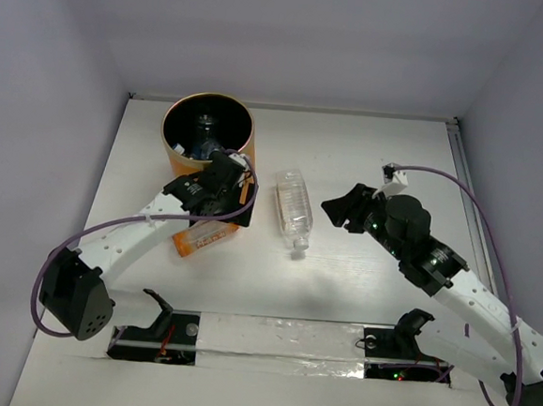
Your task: Put the plastic bottles in the bin
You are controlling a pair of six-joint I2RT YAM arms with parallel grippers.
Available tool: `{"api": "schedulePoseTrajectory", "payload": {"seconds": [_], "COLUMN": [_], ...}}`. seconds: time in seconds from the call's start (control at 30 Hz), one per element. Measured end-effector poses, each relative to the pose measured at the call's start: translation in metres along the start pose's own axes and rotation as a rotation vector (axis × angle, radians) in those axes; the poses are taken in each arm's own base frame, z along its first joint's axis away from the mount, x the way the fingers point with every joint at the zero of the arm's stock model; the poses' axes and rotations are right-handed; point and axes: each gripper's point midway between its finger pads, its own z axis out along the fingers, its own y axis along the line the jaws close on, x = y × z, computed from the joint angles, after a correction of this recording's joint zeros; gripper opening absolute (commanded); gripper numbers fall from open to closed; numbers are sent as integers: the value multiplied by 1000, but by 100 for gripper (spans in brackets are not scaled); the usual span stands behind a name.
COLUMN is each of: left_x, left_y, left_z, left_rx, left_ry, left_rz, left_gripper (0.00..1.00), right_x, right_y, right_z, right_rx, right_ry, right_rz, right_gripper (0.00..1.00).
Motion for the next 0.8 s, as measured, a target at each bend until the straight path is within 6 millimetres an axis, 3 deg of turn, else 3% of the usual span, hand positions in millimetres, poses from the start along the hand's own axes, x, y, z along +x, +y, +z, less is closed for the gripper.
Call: {"api": "schedulePoseTrajectory", "payload": {"seconds": [0.23, 0.57, 0.73, 0.8], "left_x": [-11, -34, -36, -27], "left_y": [7, 3, -10, -16], "left_z": [13, 39, 38, 31], "left_rx": [-72, -121, -84, -55], "left_ry": [-39, -106, -121, -112], "left_rz": [24, 18, -53, -90], "left_gripper": [83, 81, 79, 79], "right_x": [9, -2, -5, -3], "right_y": [-8, -11, -17, -20], "right_z": [-6, -20, -23, -23], "right_rx": [6, 8, 32, 44], "right_ry": [7, -36, -48, -42], "right_rz": [9, 3, -11, -18], "right_gripper": [58, 58, 58, 59]}}
